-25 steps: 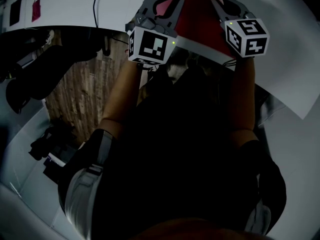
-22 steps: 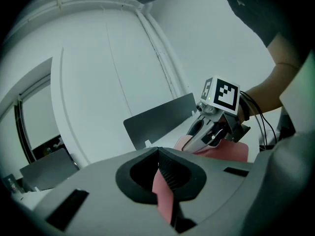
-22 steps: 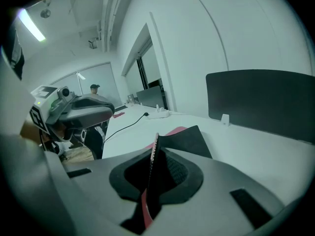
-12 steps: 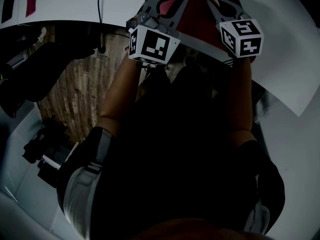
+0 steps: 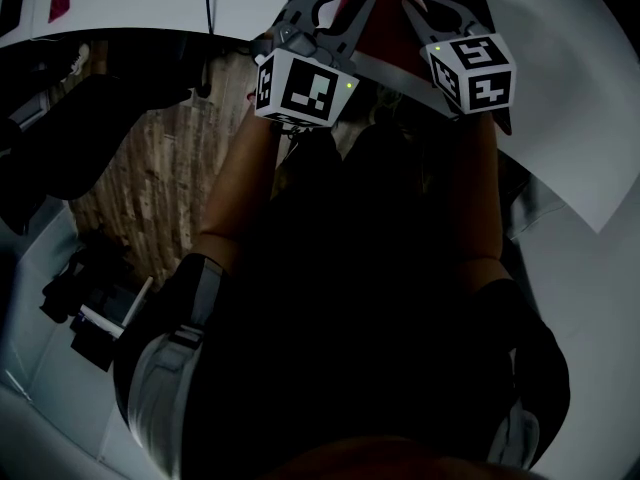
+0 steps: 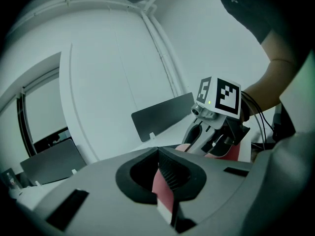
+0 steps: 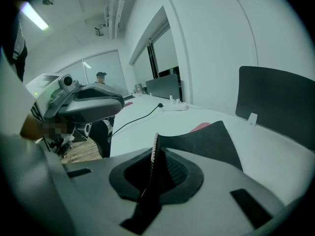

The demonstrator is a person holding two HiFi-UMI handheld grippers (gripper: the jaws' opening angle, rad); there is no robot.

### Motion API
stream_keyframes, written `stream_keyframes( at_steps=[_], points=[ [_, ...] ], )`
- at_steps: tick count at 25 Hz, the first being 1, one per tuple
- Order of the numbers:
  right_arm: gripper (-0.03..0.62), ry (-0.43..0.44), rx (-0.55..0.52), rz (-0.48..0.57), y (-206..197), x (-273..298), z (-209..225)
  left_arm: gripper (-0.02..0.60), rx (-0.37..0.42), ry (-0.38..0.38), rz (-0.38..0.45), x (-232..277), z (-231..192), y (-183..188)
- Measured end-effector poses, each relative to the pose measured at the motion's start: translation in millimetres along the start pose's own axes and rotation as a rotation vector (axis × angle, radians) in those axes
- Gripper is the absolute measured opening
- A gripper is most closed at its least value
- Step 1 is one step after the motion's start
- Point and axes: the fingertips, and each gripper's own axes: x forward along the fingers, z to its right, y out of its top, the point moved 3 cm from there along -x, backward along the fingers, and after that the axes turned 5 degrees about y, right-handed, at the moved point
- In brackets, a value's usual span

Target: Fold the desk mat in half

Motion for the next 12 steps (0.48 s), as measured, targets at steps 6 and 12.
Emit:
stream_keyframes(
  at_steps=[6, 12],
  points=[
    [0.041, 0.031, -0.019, -0.014, 3, 19, -18, 0.014, -0.014, 0.025, -0.017, -14, -11, -17],
    [0.041, 0.069, -0.05, -0.051, -1, 41, -39, 0.012, -0.037, 0.044, -0.026, -25, -21, -30]
  ],
)
